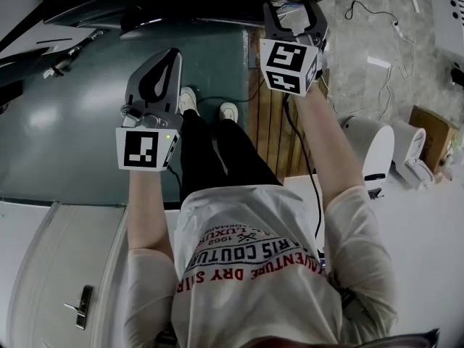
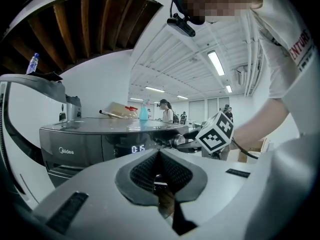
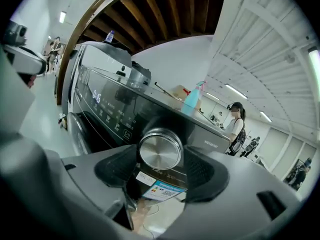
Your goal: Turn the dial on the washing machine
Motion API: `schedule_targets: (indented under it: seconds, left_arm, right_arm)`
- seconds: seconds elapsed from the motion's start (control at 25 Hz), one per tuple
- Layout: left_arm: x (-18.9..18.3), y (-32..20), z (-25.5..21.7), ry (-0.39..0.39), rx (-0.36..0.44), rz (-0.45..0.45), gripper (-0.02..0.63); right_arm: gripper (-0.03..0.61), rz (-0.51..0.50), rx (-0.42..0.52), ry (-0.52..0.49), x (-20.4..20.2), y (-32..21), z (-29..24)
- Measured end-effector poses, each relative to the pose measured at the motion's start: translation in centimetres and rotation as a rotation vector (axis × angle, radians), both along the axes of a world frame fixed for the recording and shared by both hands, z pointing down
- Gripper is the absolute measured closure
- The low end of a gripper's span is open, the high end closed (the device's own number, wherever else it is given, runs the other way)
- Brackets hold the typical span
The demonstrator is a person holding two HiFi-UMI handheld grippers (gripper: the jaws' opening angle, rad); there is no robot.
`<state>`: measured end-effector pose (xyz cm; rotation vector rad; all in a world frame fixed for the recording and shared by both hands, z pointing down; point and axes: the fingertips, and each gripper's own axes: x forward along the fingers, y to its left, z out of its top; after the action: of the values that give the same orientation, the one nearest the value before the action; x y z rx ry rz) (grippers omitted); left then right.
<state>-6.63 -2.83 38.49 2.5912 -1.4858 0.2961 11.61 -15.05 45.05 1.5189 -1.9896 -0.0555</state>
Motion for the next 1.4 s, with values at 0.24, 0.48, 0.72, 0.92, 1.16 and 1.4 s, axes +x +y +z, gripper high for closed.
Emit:
schedule_targets:
  seconds: [0.24,0.48,0.72,0.92,1.16,1.4]
  left_arm:
    - [-0.3,0.3,0.1,0.009,-0.008,0.009,0.598]
    - [-1.1,0.2,0.1,0.014,-0.017,0.004,0.598]
    - [-1.5,-0.1,0.3,0.019,-0.023,0.014,0.598]
    - [-1.5,-0.3,0.4,0.013,-0.03,0.024,0.598]
    - [-1.5,-0.3,0.6,0.009,-0.046,0.048,0.598]
    - [-0.7,-0.2,0.9,0.024,-0.082,0.06,0.598]
  right_arm:
    - [0.291,0.031,-0.023,0.015,-0.2,-0.5,0.1]
    - [0.293,0.063,-0.061,-0.108,-0.1,-0.7,-0.1]
    - [0.293,0.142,-0.139,-0.348,0.8,-0.7,0.2]
    - [0.291,0.187,-0.175,-0.434,1.0,-0.8,0.4]
    - [0.289,0.167,-0.163,-0.394,0.6,-0.4,0.2]
    - [0.278,-0.021,-0.033,0.048,-0.4,0.4,-0.3]
